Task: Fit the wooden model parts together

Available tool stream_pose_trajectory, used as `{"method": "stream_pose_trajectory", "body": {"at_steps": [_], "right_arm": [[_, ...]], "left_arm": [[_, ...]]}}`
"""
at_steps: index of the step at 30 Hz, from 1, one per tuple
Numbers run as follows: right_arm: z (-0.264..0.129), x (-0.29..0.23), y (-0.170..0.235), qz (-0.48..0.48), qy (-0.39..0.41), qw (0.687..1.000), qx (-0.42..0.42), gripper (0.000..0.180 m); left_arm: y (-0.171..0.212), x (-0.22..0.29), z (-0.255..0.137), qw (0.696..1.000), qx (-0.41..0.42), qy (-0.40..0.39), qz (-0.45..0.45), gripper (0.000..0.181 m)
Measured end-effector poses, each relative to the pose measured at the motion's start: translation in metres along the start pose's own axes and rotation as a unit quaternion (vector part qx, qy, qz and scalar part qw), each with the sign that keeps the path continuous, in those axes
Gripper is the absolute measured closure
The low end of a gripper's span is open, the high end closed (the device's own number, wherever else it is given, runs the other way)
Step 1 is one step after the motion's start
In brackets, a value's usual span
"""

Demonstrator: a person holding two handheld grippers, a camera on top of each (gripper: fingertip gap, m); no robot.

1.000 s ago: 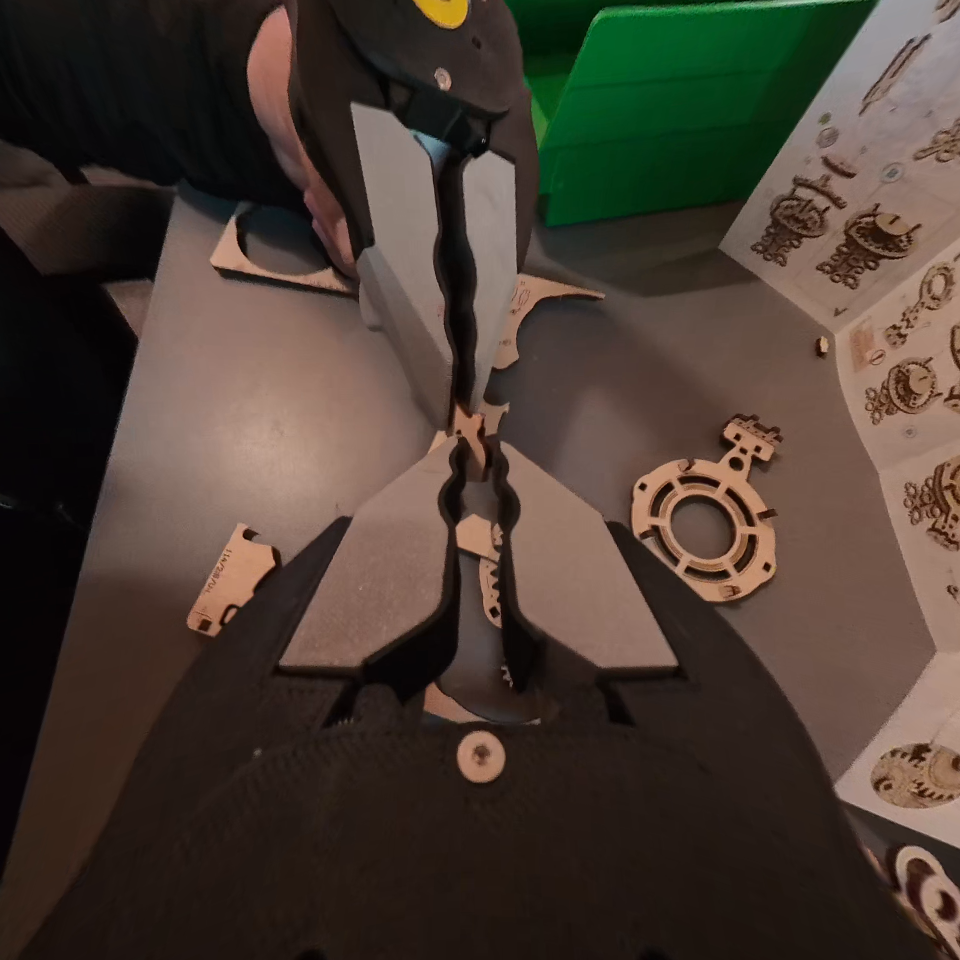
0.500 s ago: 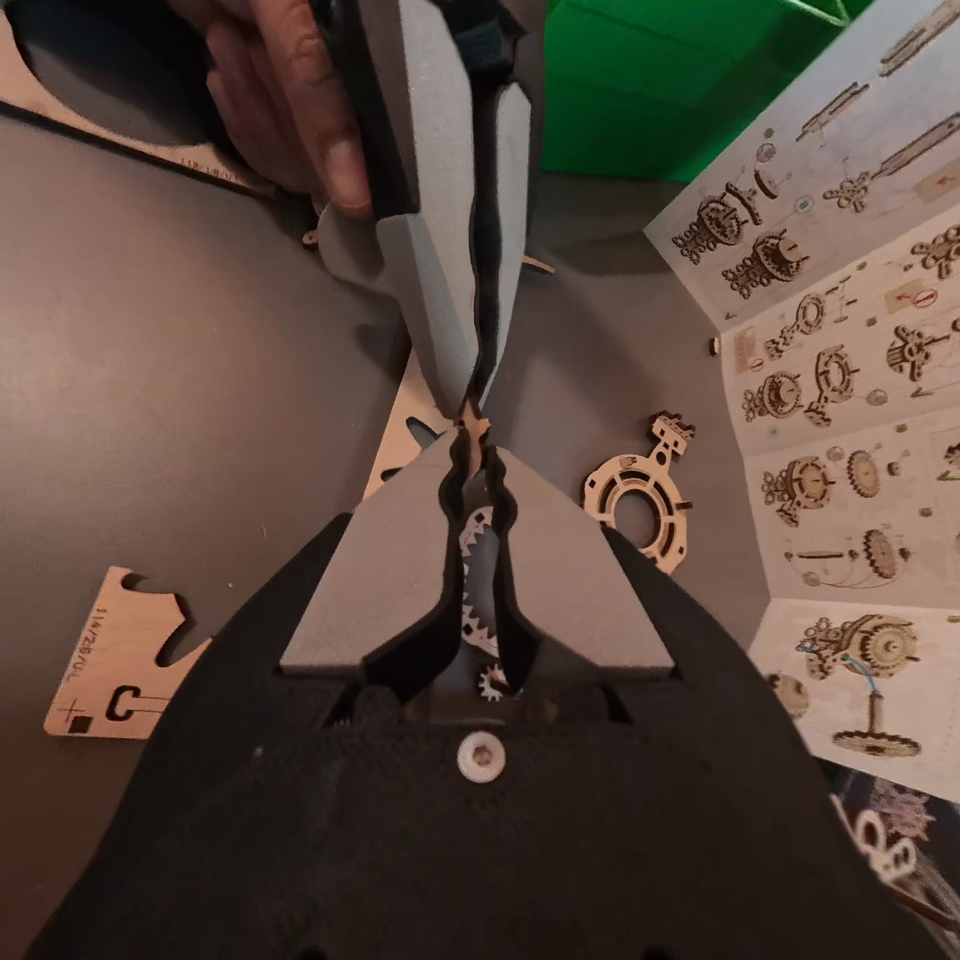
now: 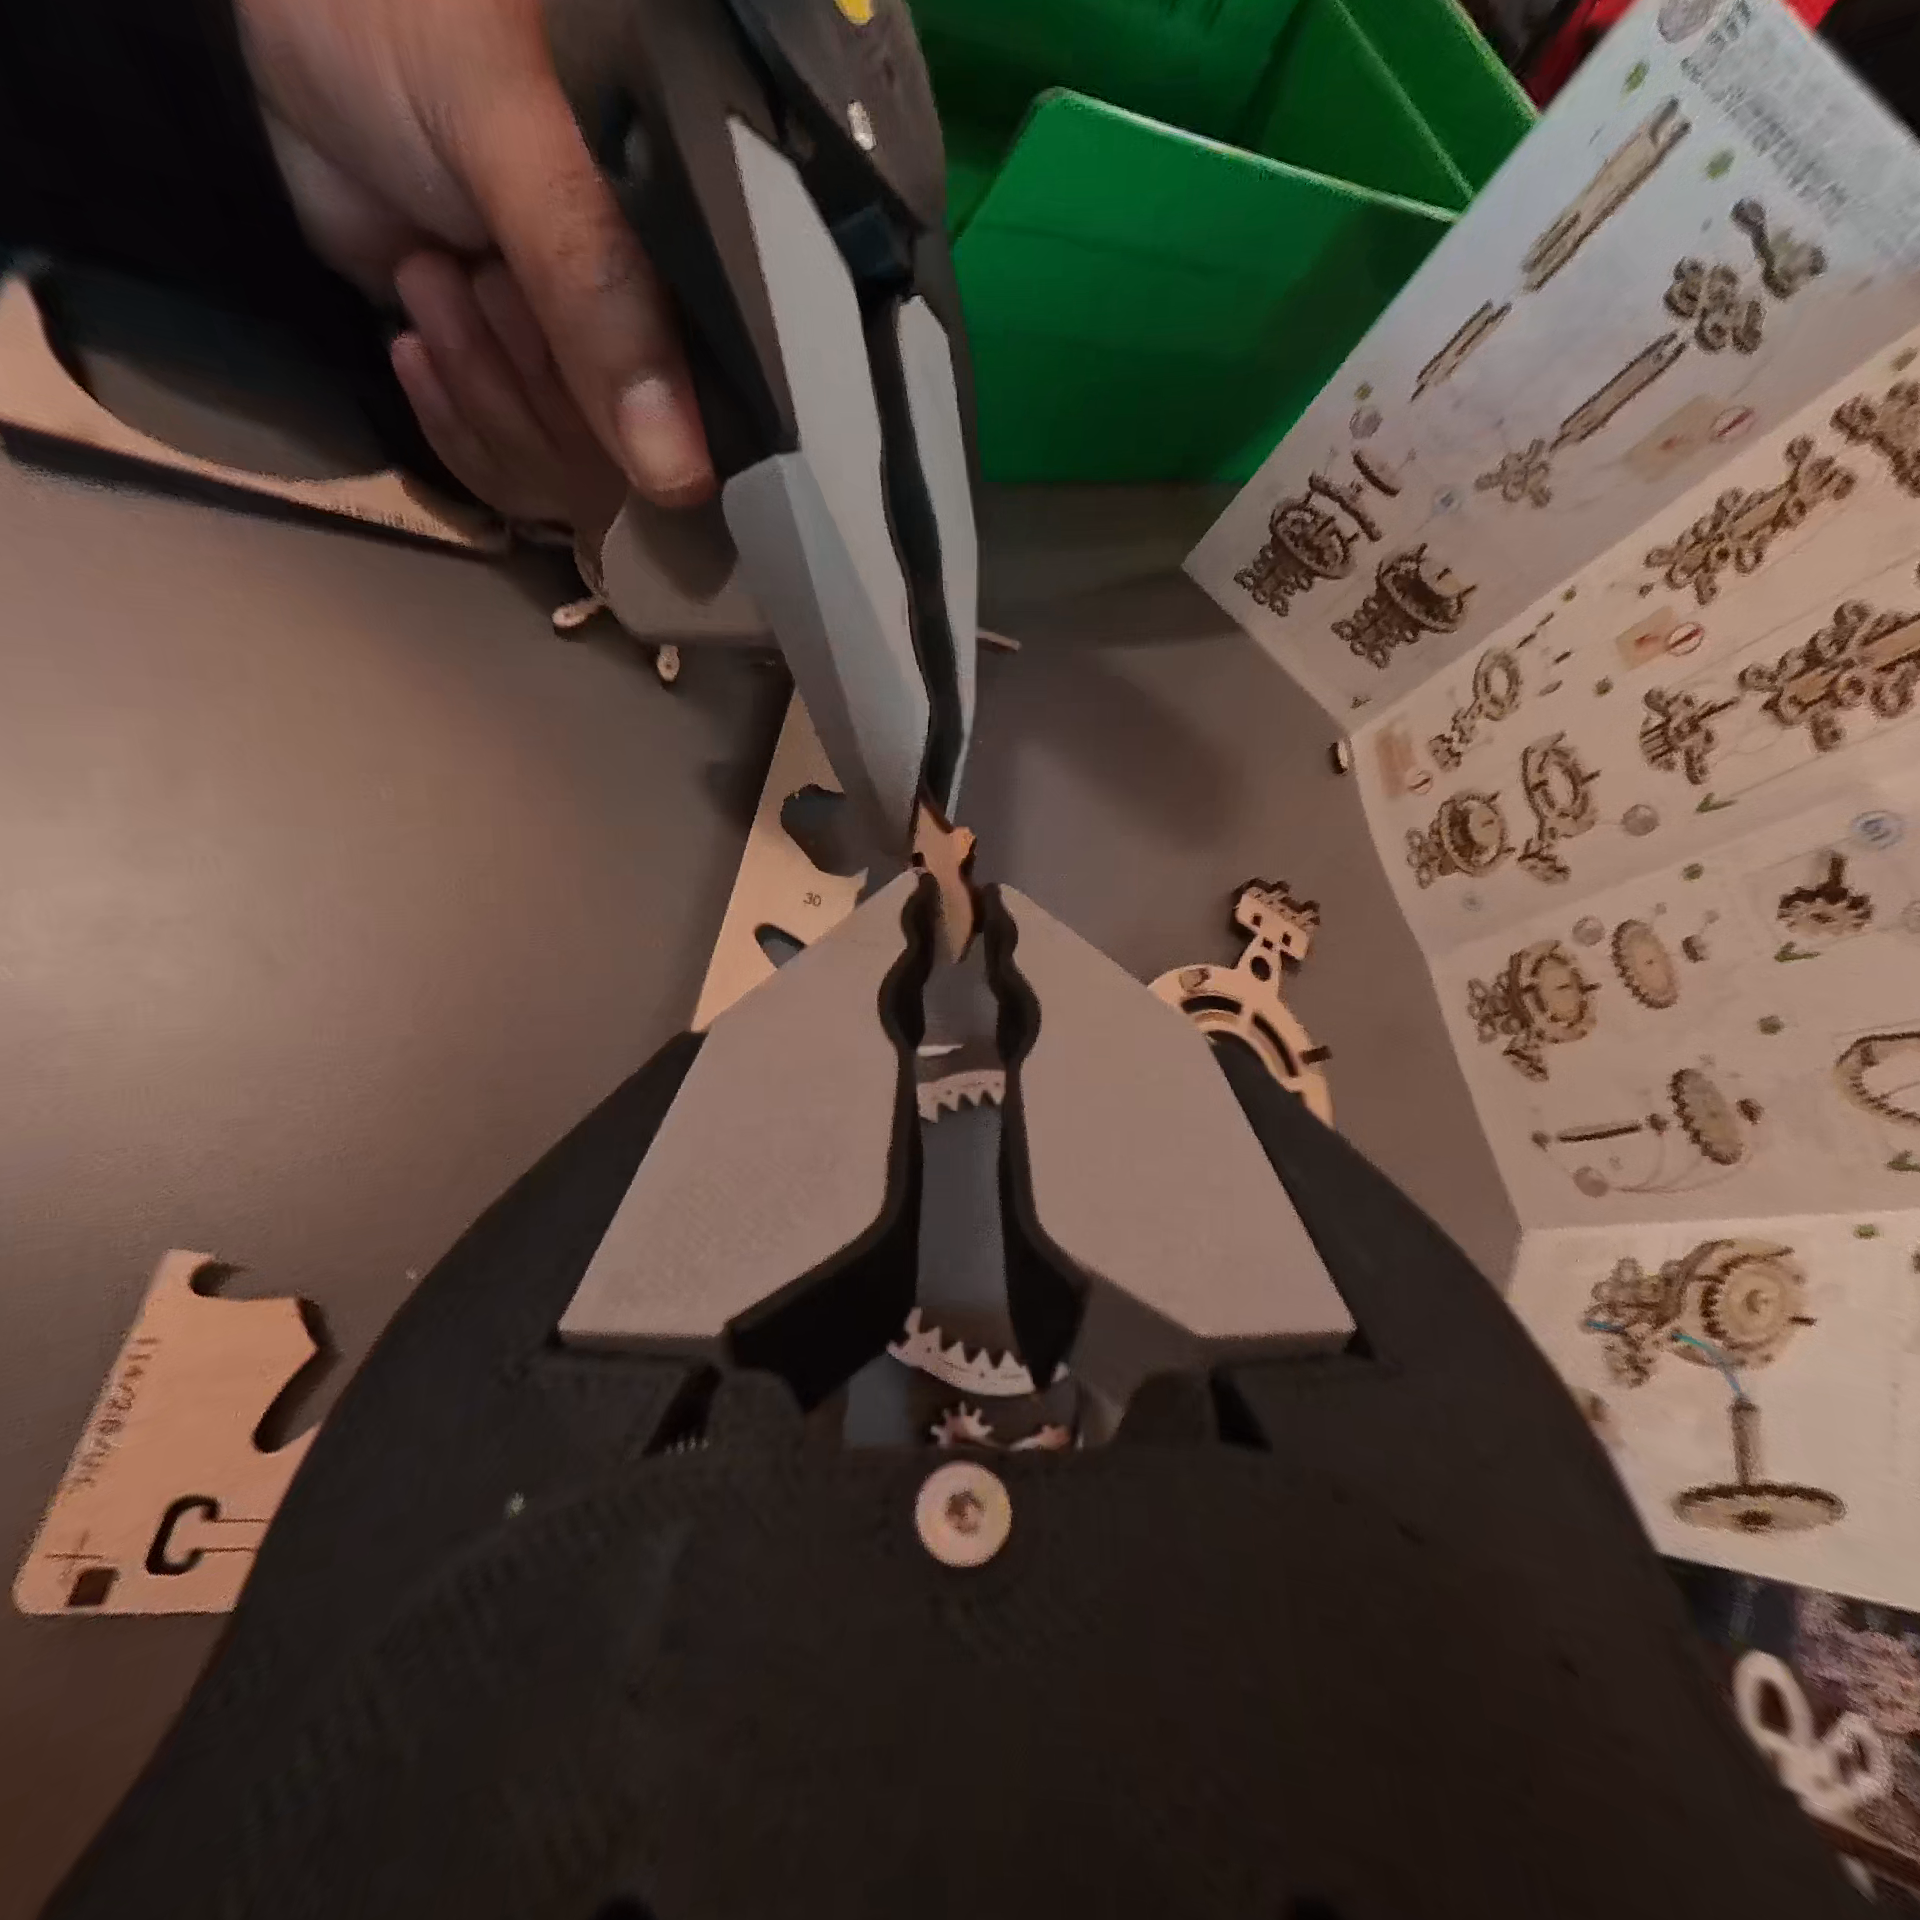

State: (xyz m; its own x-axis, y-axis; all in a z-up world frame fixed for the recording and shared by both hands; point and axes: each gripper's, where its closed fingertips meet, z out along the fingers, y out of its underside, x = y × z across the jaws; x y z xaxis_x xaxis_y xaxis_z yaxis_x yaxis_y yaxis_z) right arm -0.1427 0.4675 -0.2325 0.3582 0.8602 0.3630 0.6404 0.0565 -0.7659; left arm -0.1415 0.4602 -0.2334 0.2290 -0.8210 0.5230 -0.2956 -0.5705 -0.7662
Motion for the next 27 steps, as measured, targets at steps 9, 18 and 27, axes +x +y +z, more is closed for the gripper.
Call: {"method": "stream_pose_trajectory", "body": {"at_steps": [9,18,27], "right_arm": [[-0.007,0.003,-0.002,0.159,-0.109,0.98,0.048,0.173],[-0.013,0.006,-0.001,0.256,-0.158,0.95,0.079,0.174],[-0.009,0.0,0.001,0.233,-0.162,0.956,0.068,0.174]], "left_arm": [[-0.009,0.009,-0.002,0.999,0.025,0.035,0.008,0.18],[-0.007,0.017,0.005,0.999,0.018,0.047,0.015,0.173],[-0.001,0.012,0.007,0.999,-0.002,0.02,0.032,0.181]]}}
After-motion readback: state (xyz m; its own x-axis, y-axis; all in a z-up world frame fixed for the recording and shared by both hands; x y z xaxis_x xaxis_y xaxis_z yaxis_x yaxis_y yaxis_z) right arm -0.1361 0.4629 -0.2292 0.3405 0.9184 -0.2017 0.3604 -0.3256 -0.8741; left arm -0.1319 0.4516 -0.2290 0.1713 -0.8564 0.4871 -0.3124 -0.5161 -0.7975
